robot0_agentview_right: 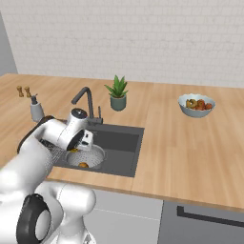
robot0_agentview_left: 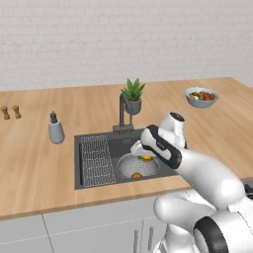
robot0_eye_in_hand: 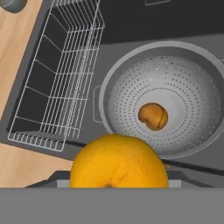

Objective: Put the colander in the sink, put the peach, tangerine in the colander, and turn on the sink faucet and pour water over the colander.

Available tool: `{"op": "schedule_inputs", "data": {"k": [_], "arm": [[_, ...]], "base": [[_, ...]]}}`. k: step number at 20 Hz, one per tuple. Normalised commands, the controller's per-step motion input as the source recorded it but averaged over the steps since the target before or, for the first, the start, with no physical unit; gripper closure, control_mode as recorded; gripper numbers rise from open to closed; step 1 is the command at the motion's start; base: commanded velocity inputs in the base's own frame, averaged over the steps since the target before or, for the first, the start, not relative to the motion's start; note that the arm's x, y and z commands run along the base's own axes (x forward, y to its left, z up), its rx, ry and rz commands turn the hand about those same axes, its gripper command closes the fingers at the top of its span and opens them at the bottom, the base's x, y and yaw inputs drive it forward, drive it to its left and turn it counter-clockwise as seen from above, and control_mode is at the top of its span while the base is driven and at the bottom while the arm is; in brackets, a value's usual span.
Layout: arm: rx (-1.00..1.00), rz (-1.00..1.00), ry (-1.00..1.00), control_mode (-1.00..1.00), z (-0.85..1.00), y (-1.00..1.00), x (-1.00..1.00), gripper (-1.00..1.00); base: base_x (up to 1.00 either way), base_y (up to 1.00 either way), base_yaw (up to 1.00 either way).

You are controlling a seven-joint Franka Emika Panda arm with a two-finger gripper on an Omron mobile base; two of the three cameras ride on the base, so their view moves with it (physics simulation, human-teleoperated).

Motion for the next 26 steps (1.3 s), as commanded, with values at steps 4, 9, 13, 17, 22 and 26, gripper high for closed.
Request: {"op": "schedule_inputs", "data": {"k": [4, 9, 13, 17, 22, 26], "arm": [[0.0, 0.0, 0.09, -1.0, -0.38, -0.47, 0.67, 1.0], [0.0, 0.04, 0.08, -1.0, -0.36, 0.0, 0.63, 1.0], [-0.04, 0.03, 0.07, -1.0, -0.35, 0.0, 0.51, 1.0], [-0.08, 0.01, 0.03, -1.0, -0.34, 0.17, 0.05, 1.0], [-0.1, 0.01, 0.0, -1.0, -0.44, 0.29, 0.0, 1.0], [-0.08, 0.0, 0.0, -1.0, -0.42, 0.07, 0.02, 1.0]], "base": [[0.0, 0.0, 0.0], [0.0, 0.0, 0.0], [0.0, 0.0, 0.0], [0.0, 0.0, 0.0], [0.0, 0.0, 0.0], [0.0, 0.0, 0.0]]}}
